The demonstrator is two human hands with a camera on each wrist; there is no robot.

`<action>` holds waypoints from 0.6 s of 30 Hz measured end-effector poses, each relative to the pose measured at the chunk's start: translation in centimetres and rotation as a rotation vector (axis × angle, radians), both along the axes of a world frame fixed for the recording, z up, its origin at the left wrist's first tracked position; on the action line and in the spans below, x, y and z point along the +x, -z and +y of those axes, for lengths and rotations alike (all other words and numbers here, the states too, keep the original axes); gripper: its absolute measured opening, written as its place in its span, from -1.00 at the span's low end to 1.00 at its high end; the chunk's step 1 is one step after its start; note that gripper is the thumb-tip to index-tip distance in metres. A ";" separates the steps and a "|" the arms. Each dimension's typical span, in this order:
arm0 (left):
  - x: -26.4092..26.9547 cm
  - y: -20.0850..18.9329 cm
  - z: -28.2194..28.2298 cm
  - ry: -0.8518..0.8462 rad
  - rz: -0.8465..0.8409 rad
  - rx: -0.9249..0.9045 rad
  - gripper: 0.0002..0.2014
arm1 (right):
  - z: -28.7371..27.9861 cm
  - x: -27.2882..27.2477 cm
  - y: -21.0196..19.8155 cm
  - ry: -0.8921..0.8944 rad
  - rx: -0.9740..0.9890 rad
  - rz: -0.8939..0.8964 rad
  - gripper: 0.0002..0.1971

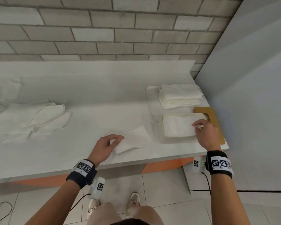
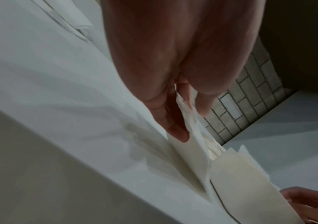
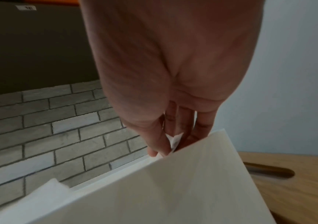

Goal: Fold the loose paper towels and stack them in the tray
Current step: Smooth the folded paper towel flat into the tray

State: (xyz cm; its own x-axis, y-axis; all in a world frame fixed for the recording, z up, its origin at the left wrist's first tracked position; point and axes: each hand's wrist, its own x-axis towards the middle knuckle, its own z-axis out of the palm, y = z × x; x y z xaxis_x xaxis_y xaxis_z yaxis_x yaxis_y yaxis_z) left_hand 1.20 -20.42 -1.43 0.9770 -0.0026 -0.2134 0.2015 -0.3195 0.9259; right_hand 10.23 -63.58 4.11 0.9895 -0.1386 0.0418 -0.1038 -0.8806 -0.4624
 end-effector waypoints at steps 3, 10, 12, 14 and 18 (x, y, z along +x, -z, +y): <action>0.4 0.0 -0.6 -0.049 -0.021 0.034 -0.77 | -0.5 0.3 0.3 -0.018 -0.111 0.038 -0.80; 0.4 -0.5 -1.7 -0.089 -0.032 0.049 -0.76 | 13.0 -6.4 -1.5 -0.588 0.135 -0.212 -0.67; 0.3 -1.0 -2.1 -0.073 -0.019 0.006 -0.74 | 16.7 -7.6 0.0 -0.766 0.111 -0.148 -0.53; 0.1 -1.3 -2.0 -0.062 -0.008 -0.051 -0.65 | 18.9 -7.2 1.8 -0.803 0.056 -0.084 -0.34; -0.4 -4.3 -3.0 -0.172 -0.055 -0.181 -0.75 | 20.4 -5.7 3.6 -0.730 0.212 -0.045 -0.56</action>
